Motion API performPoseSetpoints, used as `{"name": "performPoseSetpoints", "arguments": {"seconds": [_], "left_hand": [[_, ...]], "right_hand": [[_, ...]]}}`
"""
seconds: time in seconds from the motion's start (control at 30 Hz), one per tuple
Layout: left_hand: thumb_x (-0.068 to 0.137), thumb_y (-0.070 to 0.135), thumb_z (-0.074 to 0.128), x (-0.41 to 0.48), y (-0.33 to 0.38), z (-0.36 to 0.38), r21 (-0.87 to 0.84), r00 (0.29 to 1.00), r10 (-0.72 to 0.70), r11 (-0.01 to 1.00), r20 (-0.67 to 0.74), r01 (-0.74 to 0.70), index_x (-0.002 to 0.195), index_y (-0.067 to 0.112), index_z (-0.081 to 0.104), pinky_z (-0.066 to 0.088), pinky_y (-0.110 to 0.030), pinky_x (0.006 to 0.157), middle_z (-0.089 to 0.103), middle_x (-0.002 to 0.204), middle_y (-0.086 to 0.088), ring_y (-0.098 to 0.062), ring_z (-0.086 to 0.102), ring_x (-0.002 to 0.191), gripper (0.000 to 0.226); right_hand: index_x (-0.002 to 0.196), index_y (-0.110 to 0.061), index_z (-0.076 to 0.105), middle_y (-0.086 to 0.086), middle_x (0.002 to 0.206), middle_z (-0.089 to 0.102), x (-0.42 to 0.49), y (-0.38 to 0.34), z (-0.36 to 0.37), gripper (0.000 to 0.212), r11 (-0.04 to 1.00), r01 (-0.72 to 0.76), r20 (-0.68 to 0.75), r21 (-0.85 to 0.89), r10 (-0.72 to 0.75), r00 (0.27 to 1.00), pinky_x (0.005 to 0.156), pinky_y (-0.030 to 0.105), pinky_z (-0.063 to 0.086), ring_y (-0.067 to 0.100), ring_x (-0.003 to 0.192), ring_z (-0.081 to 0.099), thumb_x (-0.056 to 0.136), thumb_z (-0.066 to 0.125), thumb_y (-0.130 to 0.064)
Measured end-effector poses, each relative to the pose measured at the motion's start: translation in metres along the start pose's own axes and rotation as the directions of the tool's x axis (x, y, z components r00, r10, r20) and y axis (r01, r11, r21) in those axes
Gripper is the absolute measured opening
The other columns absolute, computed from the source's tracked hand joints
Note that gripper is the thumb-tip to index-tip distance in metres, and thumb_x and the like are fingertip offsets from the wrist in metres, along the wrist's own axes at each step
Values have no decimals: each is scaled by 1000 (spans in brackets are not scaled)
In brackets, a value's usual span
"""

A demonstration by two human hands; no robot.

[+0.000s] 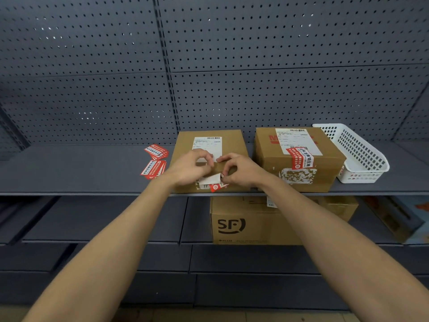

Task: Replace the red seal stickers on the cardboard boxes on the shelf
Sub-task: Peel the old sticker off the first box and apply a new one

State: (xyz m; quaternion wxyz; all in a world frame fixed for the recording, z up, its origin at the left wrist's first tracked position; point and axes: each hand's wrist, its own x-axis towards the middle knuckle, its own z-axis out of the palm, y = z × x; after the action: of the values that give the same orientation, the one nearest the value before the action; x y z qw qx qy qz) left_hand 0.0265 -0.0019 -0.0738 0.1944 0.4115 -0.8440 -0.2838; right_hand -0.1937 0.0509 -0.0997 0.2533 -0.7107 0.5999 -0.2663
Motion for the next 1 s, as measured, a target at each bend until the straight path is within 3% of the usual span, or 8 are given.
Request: {"name": "performPoseSetpoints", "arguments": {"seconds": [0.13, 0.2, 0.3, 0.37, 0.47, 0.67, 0.83, 1.0], "left_hand": [[74, 72, 72, -19, 16, 14, 366, 976, 216, 908, 13, -205, 114, 36, 60, 40, -36, 104, 61, 113, 12, -14, 55, 110, 55], [72, 63, 74, -24, 17, 19, 543, 945, 328, 791, 15, -283, 120, 32, 56, 37, -36, 107, 58, 111, 10, -16, 54, 110, 59], [78, 43, 74, -25, 15, 17, 630, 923, 385, 720, -11, -293, 108, 31, 55, 37, -35, 102, 57, 102, 9, -18, 56, 103, 38], [83, 35, 70, -25, 13, 15, 590, 925, 377, 757, -46, -279, 95, 32, 53, 36, -33, 97, 59, 92, 12, -17, 58, 97, 21], [89, 34, 68, -22, 7, 14, 498, 941, 323, 836, -106, -230, 87, 29, 60, 40, -37, 97, 64, 83, 13, -16, 61, 89, 9], [98, 37, 74, -21, -15, 13, 245, 960, 154, 965, -232, -95, 94, 31, 67, 45, -39, 88, 71, 87, 12, -17, 63, 90, 10], [96, 28, 81, -29, -21, 17, 124, 955, 100, 990, -280, -67, 92, 27, 71, 43, -29, 68, 71, 78, 10, -11, 67, 79, 10], [94, 27, 84, -34, -27, 18, -42, 950, 9, 999, -314, -23, 99, 24, 79, 57, -32, 73, 71, 76, 12, -11, 71, 82, 8]], "right_hand": [[83, -28, 71, -11, 140, 60, -4, -5, -2, 19, 1000, 2, 16, 31, -3, 1000, 105, 32, 47, 9, 121, 59, 84, 86, -16], [85, -36, 62, -5, 132, 66, -8, -9, -3, 34, 998, -9, 14, 62, 8, 1000, 106, 34, 50, 10, 117, 62, 84, 86, -13], [85, -30, 67, -5, 137, 62, -6, -10, -4, 27, 999, -13, 30, 41, 12, 999, 97, 23, 47, 12, 122, 60, 85, 85, -11], [85, -19, 74, -12, 143, 55, -1, -6, -5, 13, 1000, -14, 45, -4, 14, 999, 100, 24, 43, 10, 129, 53, 85, 85, -13], [86, -22, 74, -14, 146, 55, 4, -1, -5, 16, 1000, -11, 47, -16, 12, 999, 112, 33, 37, 10, 136, 48, 82, 87, -14], [113, -29, 62, -10, 133, 63, 0, -1, -6, 43, 986, -36, 14, 165, 34, 999, 98, 36, 61, 12, 122, 63, 84, 89, -13], [90, -19, 74, -6, 145, 62, 2, -1, -10, 11, 986, -36, 27, 163, 32, 999, 105, 37, 54, 18, 136, 55, 90, 86, -18], [86, -25, 79, -3, 146, 64, 2, -6, -20, 11, 991, -46, 30, 127, 42, 999, 112, 46, 51, 18, 136, 55, 86, 89, -25]]}}
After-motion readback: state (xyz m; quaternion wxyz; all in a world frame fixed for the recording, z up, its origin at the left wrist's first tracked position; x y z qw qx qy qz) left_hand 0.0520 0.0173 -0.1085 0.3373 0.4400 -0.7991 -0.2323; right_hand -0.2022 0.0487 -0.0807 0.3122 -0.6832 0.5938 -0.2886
